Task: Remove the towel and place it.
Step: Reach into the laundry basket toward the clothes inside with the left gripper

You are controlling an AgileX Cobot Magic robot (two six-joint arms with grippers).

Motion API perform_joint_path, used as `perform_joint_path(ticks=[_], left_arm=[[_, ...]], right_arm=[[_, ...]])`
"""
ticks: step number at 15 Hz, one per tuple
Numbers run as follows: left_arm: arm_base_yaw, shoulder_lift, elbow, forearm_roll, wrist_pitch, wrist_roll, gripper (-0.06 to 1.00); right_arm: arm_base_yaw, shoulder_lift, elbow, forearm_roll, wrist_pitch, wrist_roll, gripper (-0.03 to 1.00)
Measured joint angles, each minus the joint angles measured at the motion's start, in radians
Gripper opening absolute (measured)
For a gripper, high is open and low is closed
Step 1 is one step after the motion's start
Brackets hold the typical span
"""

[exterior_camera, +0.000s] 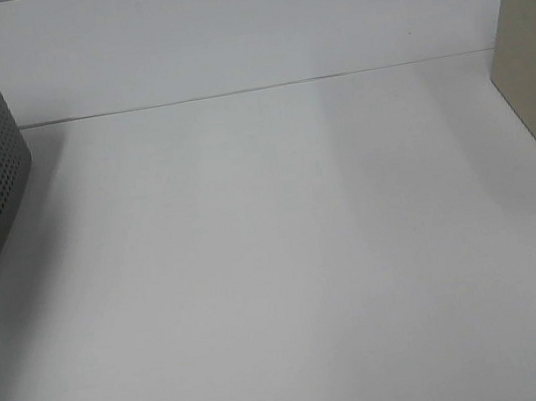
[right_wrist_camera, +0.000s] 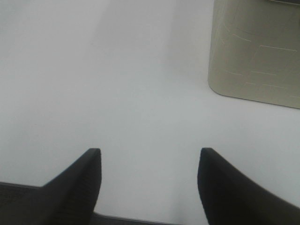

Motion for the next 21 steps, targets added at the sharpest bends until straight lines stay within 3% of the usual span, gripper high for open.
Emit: perform_joint_path(ticks=[2,3,8,13,14,16,21], left_arm=[[0.0,0.043,0.0,0.117,0.001,0.061,0.91],[0.004,0.06,0.0,0.174,0.001,0.142,0.9],[0.052,0.078,0.0,0.175,-0.034,0.247,0.9],[0.054,0.197,0.031,0.19,-0.082,0.193,0.9],[0.054,0.233,0.064,0.3,-0.079,0.152,0.9],[0.054,0.246,0.092,0.417,-0.089,0.126,0.9],[0.051,0.335,0.104,0.454,-0.114,0.103,0.9]], right_arm=[[0.0,0.0,0.0,0.0,0.0,0.0,0.61],[0.0,0.0,0.0,0.0,0.0,0.0,0.61],[0.0,0.0,0.0,0.0,0.0,0.0,0.61],[0.0,0.0,0.0,0.006,0.0,0.0,0.61],[0.0,0.0,0.0,0.007,0.0,0.0,0.61],[0.0,0.0,0.0,0.007,0.0,0.0,0.61],[0.0,0.0,0.0,0.007,0.0,0.0,0.61]])
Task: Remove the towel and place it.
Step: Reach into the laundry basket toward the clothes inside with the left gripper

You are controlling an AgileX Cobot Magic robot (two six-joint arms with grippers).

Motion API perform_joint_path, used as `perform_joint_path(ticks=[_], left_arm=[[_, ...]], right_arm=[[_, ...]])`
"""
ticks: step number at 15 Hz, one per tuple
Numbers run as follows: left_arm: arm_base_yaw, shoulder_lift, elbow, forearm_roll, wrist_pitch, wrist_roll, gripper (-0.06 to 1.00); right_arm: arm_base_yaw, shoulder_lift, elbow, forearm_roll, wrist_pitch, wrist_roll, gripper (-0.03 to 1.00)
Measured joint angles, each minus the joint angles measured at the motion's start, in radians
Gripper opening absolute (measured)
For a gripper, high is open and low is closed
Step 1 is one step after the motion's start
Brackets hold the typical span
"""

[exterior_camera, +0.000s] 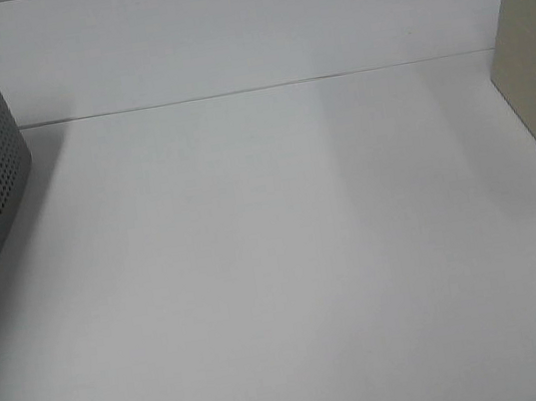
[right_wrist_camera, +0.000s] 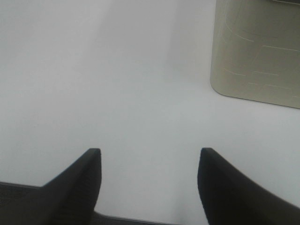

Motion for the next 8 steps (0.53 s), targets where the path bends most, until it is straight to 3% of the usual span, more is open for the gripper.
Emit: perform_joint_path(ticks=[4,8], left_arm=[[-0.028,0.064,0.0,0.033,-0.023,-0.029,0.88],[-0.032,0.086,0.0,0.024,-0.017,-0.032,0.68]], right_arm=[[0.0,0.0,0.0,0.0,0.0,0.0,0.61],[0.0,0.0,0.0,0.0,0.0,0.0,0.61]])
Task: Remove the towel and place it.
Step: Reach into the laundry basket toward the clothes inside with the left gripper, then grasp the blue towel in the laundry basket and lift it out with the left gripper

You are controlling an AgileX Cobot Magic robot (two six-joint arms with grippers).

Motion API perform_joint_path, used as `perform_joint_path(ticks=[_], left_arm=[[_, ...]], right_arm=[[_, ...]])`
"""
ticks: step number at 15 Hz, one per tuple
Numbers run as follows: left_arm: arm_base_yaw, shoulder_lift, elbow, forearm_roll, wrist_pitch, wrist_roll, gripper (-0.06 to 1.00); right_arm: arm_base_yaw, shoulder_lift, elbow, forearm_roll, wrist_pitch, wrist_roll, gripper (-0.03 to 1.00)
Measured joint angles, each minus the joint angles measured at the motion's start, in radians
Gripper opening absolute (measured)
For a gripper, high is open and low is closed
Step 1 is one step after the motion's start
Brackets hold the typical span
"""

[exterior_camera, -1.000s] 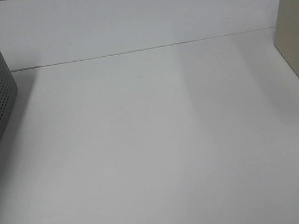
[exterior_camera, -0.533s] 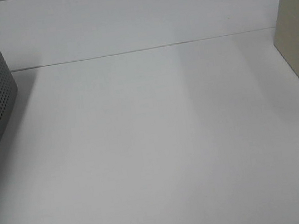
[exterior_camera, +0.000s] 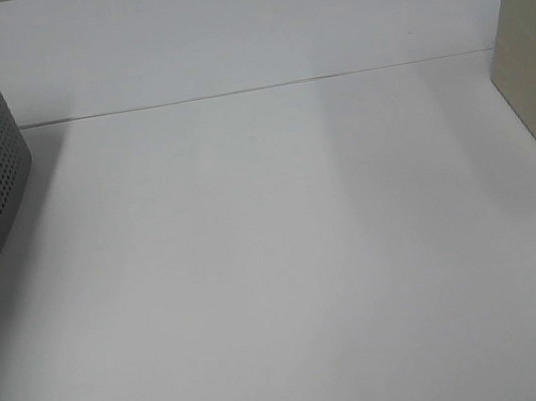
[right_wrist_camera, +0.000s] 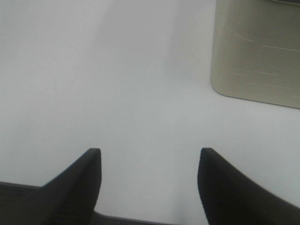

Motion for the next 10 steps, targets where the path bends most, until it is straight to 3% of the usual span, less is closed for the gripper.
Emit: perform_joint_path(ticks=[5,9,10], left_arm=[[0.0,0.0,0.0,-0.034,0.003,0.004,0.45],[0.0,0.0,0.0,-0.034,0.003,0.006,0.0],[0.0,0.0,0.0,-0.034,0.003,0.006,0.0]], right_arm=[[0.0,0.0,0.0,0.0,0.0,0.0,0.61],[0.0,0.0,0.0,0.0,0.0,0.0,0.61],[0.0,0.0,0.0,0.0,0.0,0.0,0.61]])
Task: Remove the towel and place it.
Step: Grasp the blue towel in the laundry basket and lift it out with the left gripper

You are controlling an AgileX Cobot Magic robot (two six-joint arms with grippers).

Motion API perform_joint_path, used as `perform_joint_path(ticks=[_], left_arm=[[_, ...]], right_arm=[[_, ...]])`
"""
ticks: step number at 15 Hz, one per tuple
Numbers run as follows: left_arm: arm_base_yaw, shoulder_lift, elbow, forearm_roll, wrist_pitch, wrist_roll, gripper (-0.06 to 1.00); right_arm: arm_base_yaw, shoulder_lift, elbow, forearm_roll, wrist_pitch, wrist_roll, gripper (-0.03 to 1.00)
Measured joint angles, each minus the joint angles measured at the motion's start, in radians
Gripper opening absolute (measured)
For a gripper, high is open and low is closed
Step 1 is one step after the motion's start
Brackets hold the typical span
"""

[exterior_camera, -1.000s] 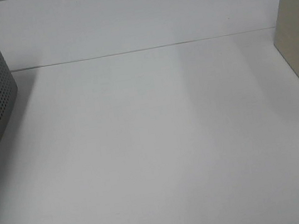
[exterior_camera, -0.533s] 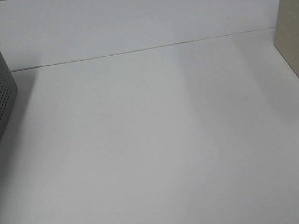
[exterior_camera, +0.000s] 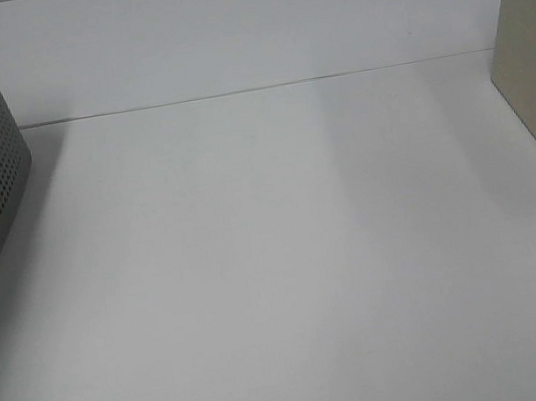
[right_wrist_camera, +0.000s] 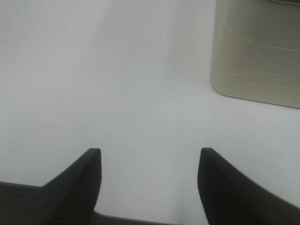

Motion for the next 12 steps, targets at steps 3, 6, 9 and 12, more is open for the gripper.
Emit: perform_joint_path(ticks=[3,6,9,12], left_arm=[[0.0,0.0,0.0,0.0,0.0,-0.041,0.0],[0.001,0.0,0.0,0.0,-0.001,-0.083,0.0],[0.003,-0.016,-0.001,-0.002,-0.001,-0.121,0.0],[0.003,-0.112,-0.08,-0.065,0.024,-0.141,0.0]], right_arm=[[0.0,0.0,0.0,0.0,0.0,0.0,0.61],[0.0,0.0,0.0,0.0,0.0,0.0,0.61],[0.0,0.0,0.0,0.0,0.0,0.0,0.61],[0.0,0.0,0.0,0.0,0.0,0.0,0.61]])
